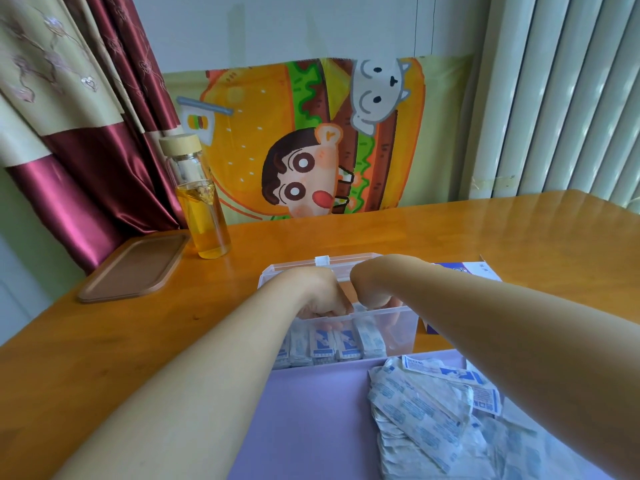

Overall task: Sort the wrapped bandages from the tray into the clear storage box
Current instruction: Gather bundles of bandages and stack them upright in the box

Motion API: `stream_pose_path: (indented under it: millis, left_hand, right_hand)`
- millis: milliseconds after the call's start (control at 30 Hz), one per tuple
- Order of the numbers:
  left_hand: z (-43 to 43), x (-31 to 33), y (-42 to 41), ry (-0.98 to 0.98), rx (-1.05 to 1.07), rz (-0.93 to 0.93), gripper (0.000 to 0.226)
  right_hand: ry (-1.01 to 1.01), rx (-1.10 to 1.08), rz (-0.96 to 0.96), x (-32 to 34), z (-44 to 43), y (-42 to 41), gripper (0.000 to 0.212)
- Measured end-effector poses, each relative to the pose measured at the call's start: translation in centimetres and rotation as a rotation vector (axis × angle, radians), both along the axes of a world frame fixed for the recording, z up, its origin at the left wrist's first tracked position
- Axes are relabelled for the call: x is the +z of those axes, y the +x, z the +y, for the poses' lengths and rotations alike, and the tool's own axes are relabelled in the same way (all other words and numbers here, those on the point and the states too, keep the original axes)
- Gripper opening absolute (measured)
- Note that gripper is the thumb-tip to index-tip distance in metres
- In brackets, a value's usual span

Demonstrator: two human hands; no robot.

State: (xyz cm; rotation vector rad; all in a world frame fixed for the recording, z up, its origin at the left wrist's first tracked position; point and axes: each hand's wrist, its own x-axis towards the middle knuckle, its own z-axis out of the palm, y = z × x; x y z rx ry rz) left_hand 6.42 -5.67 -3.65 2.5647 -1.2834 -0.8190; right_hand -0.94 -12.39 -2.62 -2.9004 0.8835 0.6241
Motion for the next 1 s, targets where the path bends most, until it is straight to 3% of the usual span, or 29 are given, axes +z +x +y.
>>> stream_pose_path:
  millis: [133, 233, 300, 333, 400, 500, 567, 733, 867, 1000]
  left_hand:
    - [2.2, 0.6, -0.2, -0.271, 0.097, 0.034, 0.02]
    - [6.2, 1.5, -1.6, -0.599, 0.116, -0.1, 0.022]
    - [9.3, 1.5, -2.5, -0.695, 0.1, -0.163, 0.015]
    - [11.6, 1.1, -3.3, -0.655, 0.093, -0.148, 0.012]
    - [14.8, 0.4, -4.5, -0.411, 0.059, -0.064, 0.012]
    - [17.9, -1.5, -6.5, 0.012, -0.047, -0.1, 0.028]
    - [19.0, -2.6, -8.1, 0.118, -0.06, -0.135, 0.042]
    - [20.0, -3.9, -11.2, 0.137, -0.047, -0.164, 0.05]
    - [20.2, -4.0, -12.3, 0.097, -0.063, -0.155, 0.03]
    - [20.4, -3.9, -12.1, 0.102, -0.04, -0.145, 0.04]
  right_hand:
    - [0.15, -0.094, -0.306, 1.2, 0.5, -1.1, 0.023]
    - [-0.023, 0.049, -0.538, 2.1, 1.7, -3.1, 0.019]
    - [-0.066, 0.164, -0.667, 1.8, 3.5, -5.2, 0.02]
    - [-0.006, 0.223, -0.686, 1.2, 4.8, -6.6, 0.017]
    - [0.165, 0.357, -0.537, 0.3, 7.3, -9.0, 0.013]
    - [0.249, 0.516, -0.241, -1.4, 9.7, -10.5, 0.038]
    - [0.202, 0.618, -0.162, -2.7, 10.8, -10.4, 0.054]
    - [0.184, 0.696, 0.011, -4.4, 12.2, -9.3, 0.059]
    - [0.237, 0.633, 0.017, -4.2, 12.4, -9.3, 0.048]
    - [0.214, 0.578, 0.012, -4.1, 12.6, -10.0, 0.041]
